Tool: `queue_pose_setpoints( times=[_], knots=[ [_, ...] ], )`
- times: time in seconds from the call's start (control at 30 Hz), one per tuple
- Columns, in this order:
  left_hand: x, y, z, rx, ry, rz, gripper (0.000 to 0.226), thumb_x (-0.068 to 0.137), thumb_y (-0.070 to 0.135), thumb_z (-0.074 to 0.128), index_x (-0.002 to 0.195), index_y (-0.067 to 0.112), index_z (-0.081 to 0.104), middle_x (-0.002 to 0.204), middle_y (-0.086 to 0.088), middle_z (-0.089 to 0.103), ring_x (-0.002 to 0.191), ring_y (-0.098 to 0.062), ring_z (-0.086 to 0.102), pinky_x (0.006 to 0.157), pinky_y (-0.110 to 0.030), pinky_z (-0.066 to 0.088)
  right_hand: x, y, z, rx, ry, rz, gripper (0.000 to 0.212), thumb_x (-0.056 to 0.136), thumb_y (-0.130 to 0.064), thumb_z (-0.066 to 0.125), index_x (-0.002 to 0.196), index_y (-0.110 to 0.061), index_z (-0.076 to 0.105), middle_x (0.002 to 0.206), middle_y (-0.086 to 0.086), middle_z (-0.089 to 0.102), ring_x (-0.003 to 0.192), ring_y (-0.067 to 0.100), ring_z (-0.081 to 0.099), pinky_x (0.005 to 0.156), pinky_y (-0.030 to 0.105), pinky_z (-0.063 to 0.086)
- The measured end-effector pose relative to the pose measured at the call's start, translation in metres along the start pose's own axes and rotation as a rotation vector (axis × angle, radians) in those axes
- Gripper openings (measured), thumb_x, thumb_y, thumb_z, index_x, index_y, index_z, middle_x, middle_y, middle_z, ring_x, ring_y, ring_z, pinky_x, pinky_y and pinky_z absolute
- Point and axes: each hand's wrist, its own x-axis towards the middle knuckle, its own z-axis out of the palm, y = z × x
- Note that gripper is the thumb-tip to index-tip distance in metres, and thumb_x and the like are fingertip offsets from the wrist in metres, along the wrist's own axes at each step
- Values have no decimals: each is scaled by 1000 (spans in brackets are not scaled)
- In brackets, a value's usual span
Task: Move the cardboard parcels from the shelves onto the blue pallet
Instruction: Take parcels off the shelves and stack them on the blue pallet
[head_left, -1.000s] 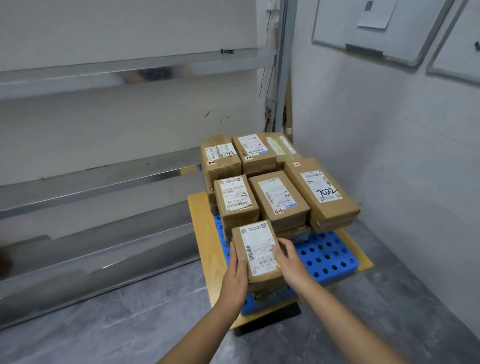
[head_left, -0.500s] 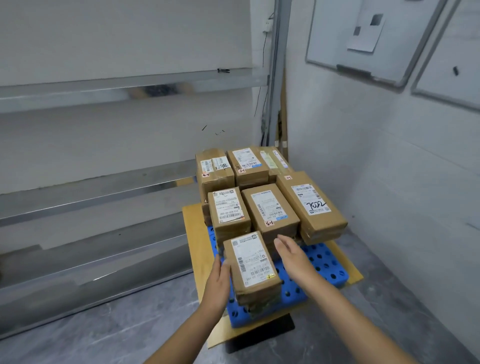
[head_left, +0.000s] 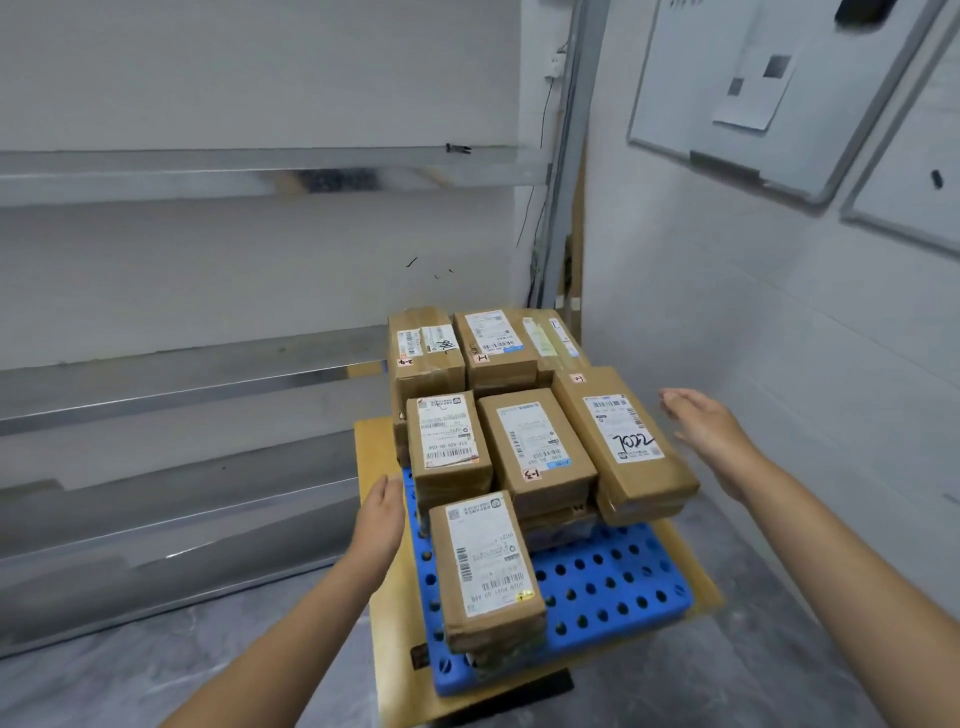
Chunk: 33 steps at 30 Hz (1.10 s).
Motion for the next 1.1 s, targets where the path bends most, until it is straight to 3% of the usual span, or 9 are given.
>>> queue_pose_setpoints(
  times=[0.13, 0.27, 0.33, 0.43, 0.57, 0.73, 0.87, 0.97, 1.1],
  knots=[
    [37, 0, 4, -106, 50, -225, 49, 102, 47, 35, 133, 13, 54, 142, -16, 52, 131, -32, 48, 111, -50, 37, 57, 30, -2, 11, -52, 93, 29, 100, -27, 48, 122, -13, 62, 130, 10, 60, 123, 28, 54, 110, 45, 39],
    [62, -2, 14, 5, 72, -227, 56, 104, 47, 34, 142, 9, 48, 147, -14, 49, 134, -33, 45, 113, -48, 35, 115, 65, 2, 39, -104, 194, 37, 101, -24, 45, 130, -3, 56, 137, 17, 56, 128, 32, 51, 111, 51, 37],
    [73, 5, 20, 36, 57, -201, 53, 104, 46, 32, 137, 10, 55, 140, -13, 56, 130, -32, 49, 112, -47, 36, 137, 76, 7, 39, -130, 267, 36, 101, -27, 45, 121, -1, 60, 126, 21, 62, 115, 37, 58, 99, 52, 47],
    [82, 14, 30, -86, -21, -204, 45, 105, 40, 36, 120, 10, 65, 121, -15, 69, 113, -32, 62, 104, -50, 46, 154, 87, 16, 96, -268, 424, 35, 101, -39, 45, 103, -11, 65, 83, 4, 69, 71, 21, 60, 64, 32, 46],
    [84, 10, 31, -241, -179, -211, 41, 105, 39, 37, 129, 13, 59, 121, -13, 70, 112, -32, 65, 87, -44, 54, 164, 98, 28, 136, -491, 517, 42, 93, -49, 57, 94, -10, 71, 90, 13, 76, 79, 30, 73, 65, 37, 60],
    [90, -5, 32, -292, -382, -169, 42, 104, 37, 39, 138, 16, 53, 133, -17, 62, 124, -36, 58, 101, -52, 49, 176, 117, 43, 277, -644, 644, 36, 95, -37, 55, 86, -5, 68, 76, 16, 74, 62, 29, 72, 48, 34, 56],
    [87, -7, 39, -228, -312, -207, 44, 98, 46, 48, 132, 20, 57, 122, -10, 69, 114, -25, 67, 83, -32, 59, 182, 122, 54, 341, -635, 673, 38, 96, -38, 53, 76, -8, 66, 65, 13, 68, 53, 27, 68, 46, 33, 55],
    [87, -9, 36, -211, -313, -218, 42, 102, 44, 42, 134, 20, 54, 120, -8, 70, 112, -24, 67, 81, -30, 59, 181, 121, 58, 347, -662, 665, 44, 95, -37, 54, 65, -9, 68, 61, 12, 66, 50, 26, 66, 45, 31, 54],
    [83, -4, 30, -226, -377, -210, 39, 103, 40, 40, 135, 22, 52, 122, -6, 70, 115, -23, 66, 85, -32, 58, 181, 116, 53, 263, -699, 641, 40, 96, -38, 53, 74, -8, 67, 64, 13, 69, 53, 26, 68, 45, 31, 54]
  ],
)
